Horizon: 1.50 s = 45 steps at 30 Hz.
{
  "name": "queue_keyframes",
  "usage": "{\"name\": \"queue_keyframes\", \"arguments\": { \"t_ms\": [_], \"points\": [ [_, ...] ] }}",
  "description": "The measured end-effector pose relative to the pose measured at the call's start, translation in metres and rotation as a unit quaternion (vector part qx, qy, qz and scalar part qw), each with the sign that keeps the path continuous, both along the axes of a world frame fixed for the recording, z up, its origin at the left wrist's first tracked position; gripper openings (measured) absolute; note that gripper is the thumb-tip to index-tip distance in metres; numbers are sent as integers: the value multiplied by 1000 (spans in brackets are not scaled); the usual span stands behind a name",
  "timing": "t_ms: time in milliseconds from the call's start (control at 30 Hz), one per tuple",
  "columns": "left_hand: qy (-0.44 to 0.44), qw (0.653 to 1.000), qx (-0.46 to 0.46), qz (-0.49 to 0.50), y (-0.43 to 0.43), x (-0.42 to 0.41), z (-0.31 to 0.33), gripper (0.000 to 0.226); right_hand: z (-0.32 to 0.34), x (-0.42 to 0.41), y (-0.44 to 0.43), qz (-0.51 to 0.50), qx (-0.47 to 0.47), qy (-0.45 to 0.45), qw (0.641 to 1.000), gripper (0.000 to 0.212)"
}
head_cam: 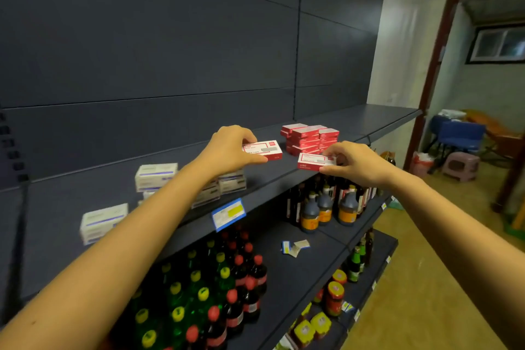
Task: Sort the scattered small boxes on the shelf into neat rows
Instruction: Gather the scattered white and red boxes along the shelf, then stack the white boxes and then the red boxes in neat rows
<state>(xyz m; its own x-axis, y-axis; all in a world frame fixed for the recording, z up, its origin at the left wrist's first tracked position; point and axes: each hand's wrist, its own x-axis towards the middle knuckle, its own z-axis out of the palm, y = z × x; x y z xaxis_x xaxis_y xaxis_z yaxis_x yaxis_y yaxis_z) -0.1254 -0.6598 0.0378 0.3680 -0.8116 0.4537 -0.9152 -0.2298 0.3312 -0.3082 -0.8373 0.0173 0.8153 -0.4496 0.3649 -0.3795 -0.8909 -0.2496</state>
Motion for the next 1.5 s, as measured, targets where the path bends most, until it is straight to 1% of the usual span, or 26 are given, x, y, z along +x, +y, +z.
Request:
{"name": "queue_keyframes", "arguments": {
  "t_ms": [100, 300, 600, 700, 867, 1067, 1233, 1300, 1367, 1433, 1500],
  "points": [
    [10, 1000, 6, 4, -48, 9, 4, 40, 8, 9, -48, -15, 2, 12, 1000, 42],
    [1, 1000, 8, 20, -120, 24, 10, 41, 11, 28, -122, -3, 31, -16, 999, 48],
    [4, 997, 29, 75, -200, 39, 15, 41, 12, 61, -216, 61, 40, -41, 996, 40],
    [24, 994, 31, 106, -224, 44, 14, 41, 16, 78, -248, 92, 43, -48, 994, 36],
    [58, 986, 31, 156, -256, 49, 12, 40, 24, 105, -289, 149, 54, -24, 987, 35],
    [110, 970, 44, 211, -277, 51, 5, 38, 24, 133, -315, 210, 61, 16, 976, 39],
    [139, 962, 43, 231, -279, 47, -1, 38, 16, 151, -324, 253, 64, 51, 964, 38],
    [133, 960, 37, 244, -277, 45, 0, 40, 14, 155, -326, 262, 54, 84, 960, 38],
    [107, 957, 12, 268, -272, 43, 3, 40, 17, 158, -327, 267, 45, 86, 959, 42],
    [73, 953, -12, 295, -260, 40, 8, 37, 27, 161, -322, 277, 38, 53, 959, 48],
    [46, 944, -19, 325, -239, 36, 14, 35, 36, 165, -308, 303, 21, 11, 953, 47]
  ]
}}
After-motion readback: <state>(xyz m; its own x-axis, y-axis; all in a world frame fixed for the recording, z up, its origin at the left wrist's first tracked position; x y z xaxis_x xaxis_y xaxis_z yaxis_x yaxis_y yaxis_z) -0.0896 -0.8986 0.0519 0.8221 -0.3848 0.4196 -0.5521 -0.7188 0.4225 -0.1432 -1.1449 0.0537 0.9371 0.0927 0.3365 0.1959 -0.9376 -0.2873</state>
